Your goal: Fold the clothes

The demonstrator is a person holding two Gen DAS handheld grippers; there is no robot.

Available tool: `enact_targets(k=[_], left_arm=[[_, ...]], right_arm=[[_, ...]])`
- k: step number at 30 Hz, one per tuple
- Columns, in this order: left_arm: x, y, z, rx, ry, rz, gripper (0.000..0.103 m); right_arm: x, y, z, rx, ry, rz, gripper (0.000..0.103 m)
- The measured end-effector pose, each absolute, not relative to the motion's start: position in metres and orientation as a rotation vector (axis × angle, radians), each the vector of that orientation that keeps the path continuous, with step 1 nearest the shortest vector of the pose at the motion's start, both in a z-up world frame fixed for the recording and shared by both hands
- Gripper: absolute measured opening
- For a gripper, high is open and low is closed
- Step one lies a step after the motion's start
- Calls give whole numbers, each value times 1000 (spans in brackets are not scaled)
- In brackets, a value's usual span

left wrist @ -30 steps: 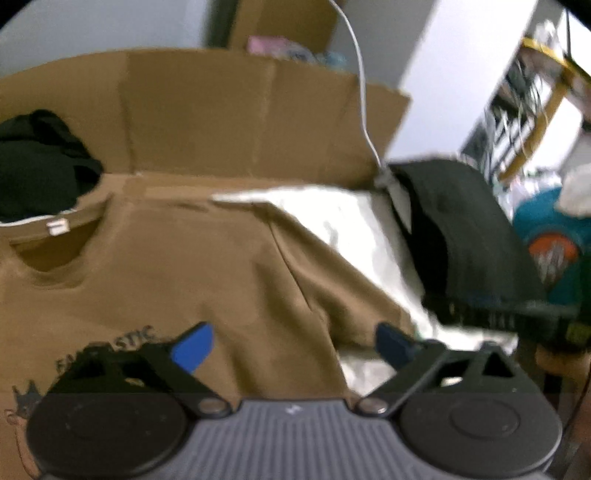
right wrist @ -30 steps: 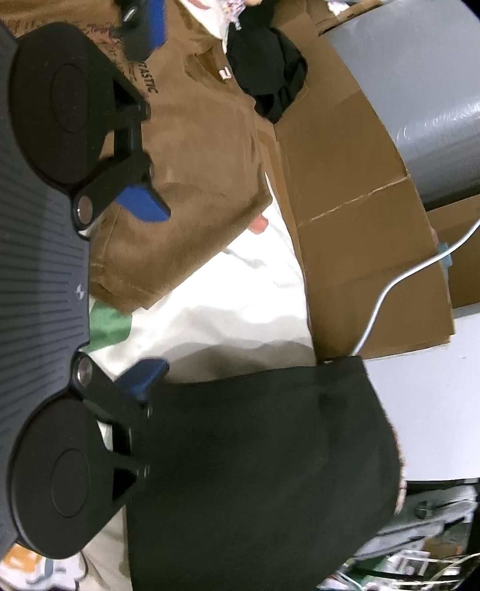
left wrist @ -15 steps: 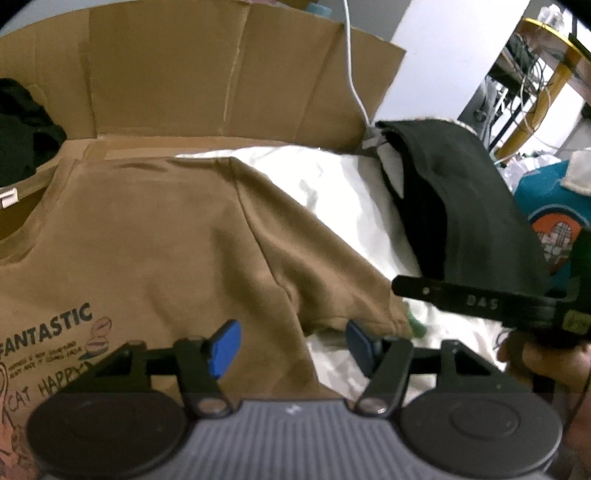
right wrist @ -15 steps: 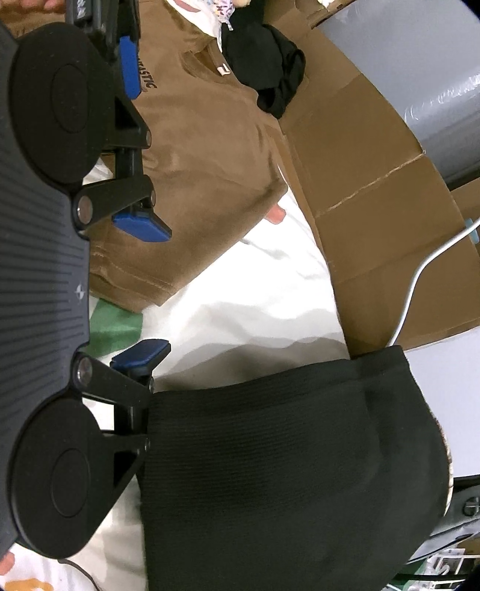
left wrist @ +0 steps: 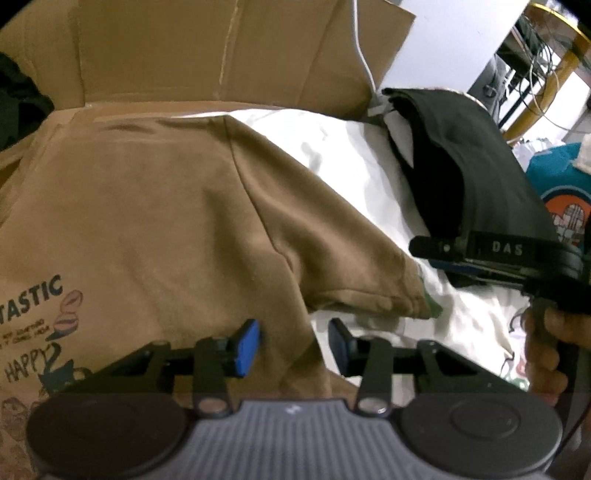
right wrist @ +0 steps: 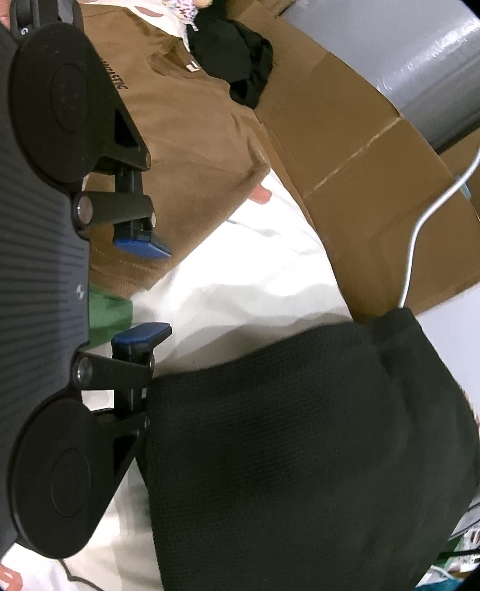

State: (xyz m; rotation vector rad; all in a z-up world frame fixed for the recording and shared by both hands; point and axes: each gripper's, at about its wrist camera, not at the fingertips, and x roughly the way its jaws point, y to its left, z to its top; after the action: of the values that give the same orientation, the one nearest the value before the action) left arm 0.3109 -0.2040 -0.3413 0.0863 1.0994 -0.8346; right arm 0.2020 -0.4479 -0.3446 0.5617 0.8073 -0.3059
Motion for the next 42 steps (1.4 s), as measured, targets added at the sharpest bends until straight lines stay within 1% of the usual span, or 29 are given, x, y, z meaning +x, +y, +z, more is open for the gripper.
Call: enact_targets(k=[1, 5, 7, 8, 9, 10, 11, 12, 13, 14, 15, 16, 19, 23, 26, 30, 32, 34, 36, 37, 38, 40, 42], left_arm=[[311, -205, -344, 95, 1106, -832, 40], [313, -203, -353, 113, 1129, -819, 35], [315, -200, -354, 121, 1134, -820, 30], [316, -198, -354, 128, 1142, -821, 28], [317, -197, -353, 132, 1150, -823, 26], [318, -195, -352, 135, 1159, -824, 25], [318, -193, -351, 134, 1162, -825, 25], [319, -189, -347, 120, 1167, -825, 25], [320, -186, -344, 105, 1167, -825, 26], [321, -184, -342, 95, 1164, -823, 27], [321, -179, -337, 72, 1155, -819, 31], [322, -174, -331, 49, 1145, -814, 39], [326, -157, -312, 7, 1104, -801, 52], [331, -141, -300, 0, 1081, -776, 52], [336, -129, -296, -14, 1076, -730, 52], [341, -118, -292, -22, 1074, -700, 52], [343, -117, -291, -19, 1071, -694, 52], [346, -119, -290, -18, 1065, -685, 55], [348, -121, -289, -21, 1060, -679, 58], [350, -123, -288, -22, 1057, -677, 59], [351, -125, -288, -23, 1054, -675, 60], [353, -132, -288, -22, 1049, -678, 64], [353, -138, -290, -12, 1045, -678, 67]], right_arm=[[204, -446, -346, 555, 812, -301, 44], [214, -442, -356, 561, 849, -290, 44], [217, -441, -359, 579, 853, -276, 44], [219, -441, -360, 595, 851, -266, 42], [219, -443, -362, 616, 850, -261, 39], [219, -444, -363, 637, 849, -256, 22], [219, -445, -364, 656, 844, -253, 11], [218, -446, -362, 671, 829, -257, 9], [216, -447, -360, 682, 811, -261, 7], [213, -446, -355, 680, 784, -264, 6], [212, -444, -349, 670, 751, -264, 6], [211, -441, -342, 656, 724, -262, 6], [208, -424, -316, 571, 620, -233, 6], [207, -383, -288, 398, 516, -133, 6], [213, -359, -287, 317, 530, -43, 6], [224, -326, -302, 249, 604, 65, 6], [229, -313, -309, 223, 630, 108, 7], [233, -302, -316, 209, 674, 157, 9], [230, -300, -314, 207, 678, 183, 16], [228, -299, -313, 206, 681, 196, 24], [226, -298, -312, 205, 683, 209, 37], [223, -297, -310, 210, 686, 229, 46], [224, -311, -307, 263, 676, 204, 47]])
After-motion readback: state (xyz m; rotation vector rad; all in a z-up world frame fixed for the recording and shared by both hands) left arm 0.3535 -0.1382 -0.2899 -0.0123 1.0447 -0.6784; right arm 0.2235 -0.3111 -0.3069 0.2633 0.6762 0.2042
